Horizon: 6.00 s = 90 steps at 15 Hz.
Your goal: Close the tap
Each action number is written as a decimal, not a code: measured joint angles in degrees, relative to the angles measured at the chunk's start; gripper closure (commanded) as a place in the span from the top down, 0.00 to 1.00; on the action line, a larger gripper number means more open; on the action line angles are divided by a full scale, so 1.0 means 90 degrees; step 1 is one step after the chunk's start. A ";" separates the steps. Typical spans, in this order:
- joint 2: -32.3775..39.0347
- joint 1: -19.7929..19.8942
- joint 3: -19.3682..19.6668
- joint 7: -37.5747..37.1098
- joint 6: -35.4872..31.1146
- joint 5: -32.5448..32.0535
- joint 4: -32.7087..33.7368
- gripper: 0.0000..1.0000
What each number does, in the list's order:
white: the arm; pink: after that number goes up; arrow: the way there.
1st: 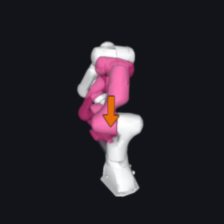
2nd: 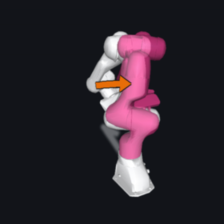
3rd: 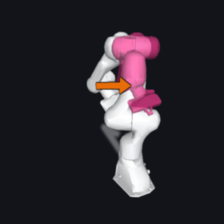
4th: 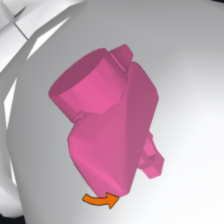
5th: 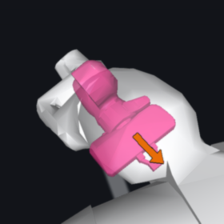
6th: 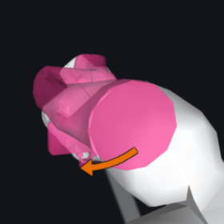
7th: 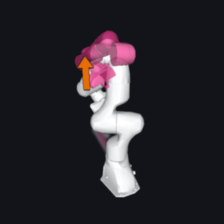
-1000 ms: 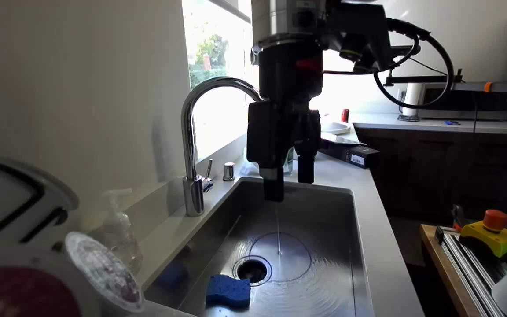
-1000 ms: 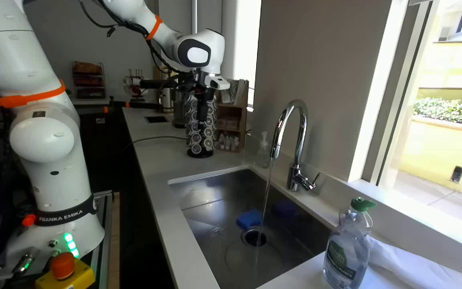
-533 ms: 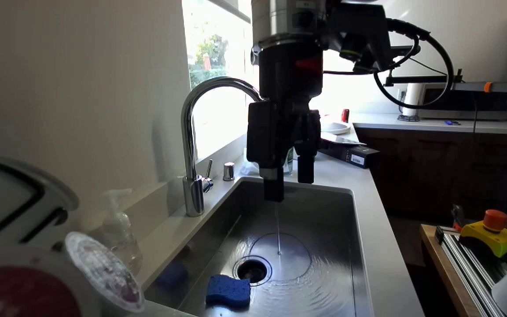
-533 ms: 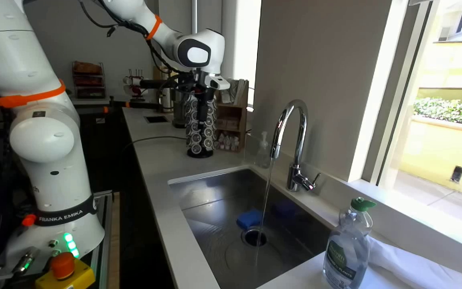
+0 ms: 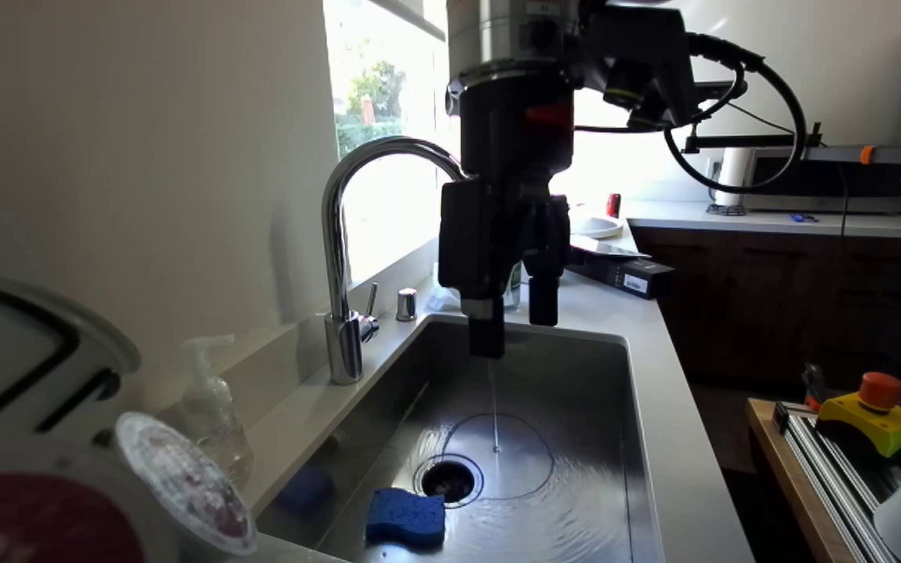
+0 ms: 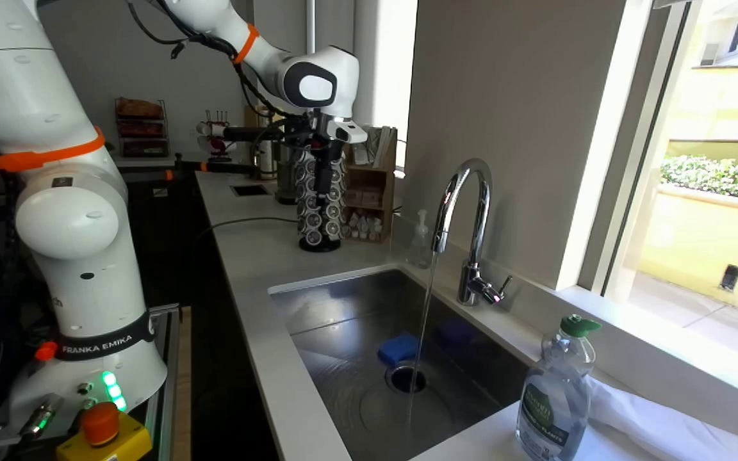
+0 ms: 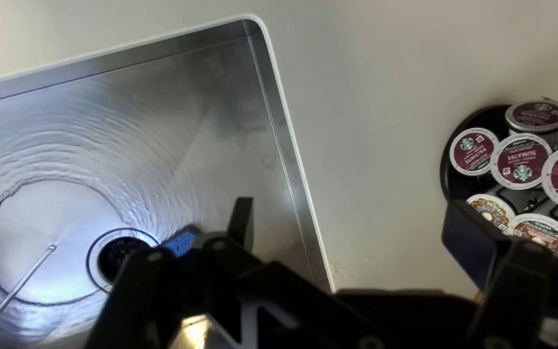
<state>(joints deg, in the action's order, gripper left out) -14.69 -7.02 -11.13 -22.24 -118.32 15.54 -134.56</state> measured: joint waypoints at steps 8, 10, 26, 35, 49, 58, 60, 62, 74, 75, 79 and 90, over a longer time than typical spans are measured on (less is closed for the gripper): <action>0.0000 0.0000 0.0001 0.0000 0.0000 0.0000 0.0000 1.00; 0.0002 0.0052 0.0044 -0.0076 -0.0003 -0.0030 0.0004 1.00; -0.0768 0.1641 0.1112 -0.1346 -0.0980 -0.0817 0.0244 1.00; -0.1086 0.2146 0.1446 -0.0543 -0.1617 -0.1705 0.0681 1.00; -0.0523 0.2296 0.1583 -0.0523 -0.1824 -0.1832 0.1245 1.00; 0.0958 0.2191 0.1732 -0.0399 -0.1215 -0.1745 0.2489 1.00; 0.1269 0.2148 0.1817 0.0058 -0.1215 -0.1598 0.2868 1.00; 0.1602 0.2107 0.1903 0.0757 -0.1198 -0.1301 0.3236 1.00; 0.3046 0.2237 0.2080 0.4162 -0.0903 -0.0876 0.4604 1.00; 0.3062 0.2237 0.2079 0.4176 -0.0903 -0.0876 0.4622 1.00; 0.3065 0.2237 0.2079 0.4206 -0.0903 -0.0876 0.4634 1.00; 0.3802 0.2532 0.1883 0.5847 -0.0766 -0.0553 0.5033 1.00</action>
<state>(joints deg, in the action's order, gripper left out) 19.53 15.77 5.82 30.38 -125.21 10.56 -89.26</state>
